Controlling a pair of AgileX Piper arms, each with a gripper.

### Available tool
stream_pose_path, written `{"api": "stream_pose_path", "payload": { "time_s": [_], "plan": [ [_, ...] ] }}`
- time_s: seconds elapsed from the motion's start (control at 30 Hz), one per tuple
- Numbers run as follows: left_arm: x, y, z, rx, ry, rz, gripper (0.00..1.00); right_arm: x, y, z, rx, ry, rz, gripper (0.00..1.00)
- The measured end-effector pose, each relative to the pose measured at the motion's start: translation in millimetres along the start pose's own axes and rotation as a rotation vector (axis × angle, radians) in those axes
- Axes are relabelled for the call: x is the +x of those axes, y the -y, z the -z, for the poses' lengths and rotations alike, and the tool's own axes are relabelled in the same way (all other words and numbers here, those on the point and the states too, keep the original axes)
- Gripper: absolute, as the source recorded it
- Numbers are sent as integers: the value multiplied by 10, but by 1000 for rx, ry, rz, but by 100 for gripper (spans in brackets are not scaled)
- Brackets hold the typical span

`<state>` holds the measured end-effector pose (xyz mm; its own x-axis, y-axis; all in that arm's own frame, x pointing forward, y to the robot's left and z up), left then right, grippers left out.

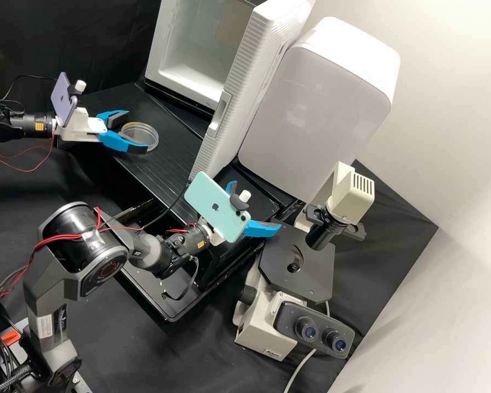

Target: Place the petri dish in the incubator

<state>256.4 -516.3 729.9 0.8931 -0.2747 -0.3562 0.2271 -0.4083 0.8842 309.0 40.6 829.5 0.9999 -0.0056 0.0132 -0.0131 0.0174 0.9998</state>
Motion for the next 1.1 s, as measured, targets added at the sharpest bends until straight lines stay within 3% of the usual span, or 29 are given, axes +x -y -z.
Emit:
{"api": "stream_pose_path", "payload": {
  "time_s": [0.13, 0.27, 0.73, 1.1],
  "plan": [
    [4, 48, -59, 86, -13, 19, 100, 0, 0, 0, 0, 0, 0, 100],
    [5, 69, -97, 136, -14, 24, 100, 0, 0, 0, 0, 0, 0, 100],
    [21, 116, -64, 120, -33, 39, 100, 0, 0, 0, 0, 0, 0, 100],
    [173, 158, 7, 121, -38, 0, 100, 0, 0, 0, 0, 0, 0, 100]
  ]
}}
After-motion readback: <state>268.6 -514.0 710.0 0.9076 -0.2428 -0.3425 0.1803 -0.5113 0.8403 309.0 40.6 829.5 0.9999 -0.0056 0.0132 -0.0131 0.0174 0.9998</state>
